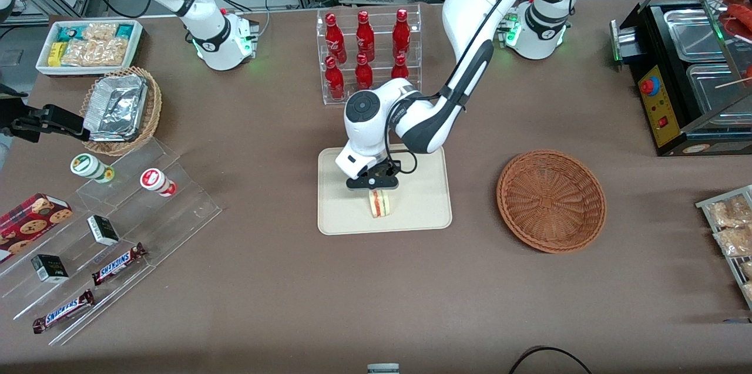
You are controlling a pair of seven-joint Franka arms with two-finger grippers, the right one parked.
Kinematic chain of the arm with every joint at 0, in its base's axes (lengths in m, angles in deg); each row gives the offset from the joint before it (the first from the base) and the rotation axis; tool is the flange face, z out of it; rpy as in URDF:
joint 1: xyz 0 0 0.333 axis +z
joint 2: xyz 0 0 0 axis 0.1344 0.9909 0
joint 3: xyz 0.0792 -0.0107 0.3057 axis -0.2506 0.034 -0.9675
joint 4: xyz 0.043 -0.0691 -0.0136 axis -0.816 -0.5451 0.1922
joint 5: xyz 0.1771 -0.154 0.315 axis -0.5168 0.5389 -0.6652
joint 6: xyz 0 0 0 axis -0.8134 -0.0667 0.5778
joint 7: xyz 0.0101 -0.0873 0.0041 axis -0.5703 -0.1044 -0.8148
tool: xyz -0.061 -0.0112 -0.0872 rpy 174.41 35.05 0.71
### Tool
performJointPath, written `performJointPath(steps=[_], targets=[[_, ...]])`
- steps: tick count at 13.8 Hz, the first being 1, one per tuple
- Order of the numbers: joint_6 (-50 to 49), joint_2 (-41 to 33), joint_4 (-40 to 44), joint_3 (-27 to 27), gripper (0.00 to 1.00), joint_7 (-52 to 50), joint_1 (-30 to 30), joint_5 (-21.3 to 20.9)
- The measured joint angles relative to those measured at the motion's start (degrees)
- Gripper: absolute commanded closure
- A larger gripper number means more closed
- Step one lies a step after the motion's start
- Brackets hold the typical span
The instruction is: Place sandwich from basket to tray
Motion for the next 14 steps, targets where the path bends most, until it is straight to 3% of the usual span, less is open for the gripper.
performJointPath(steps=[5,8,14], targets=[[-1.3,-1.9,2.3,-0.7,0.00,-1.1,0.1,0.4],[-9.2,-9.6,3.9,-1.3,0.00,-2.9,2.7,3.3],[-28.7,-24.7,3.2,-1.7,0.00,-2.7,12.5,3.8]])
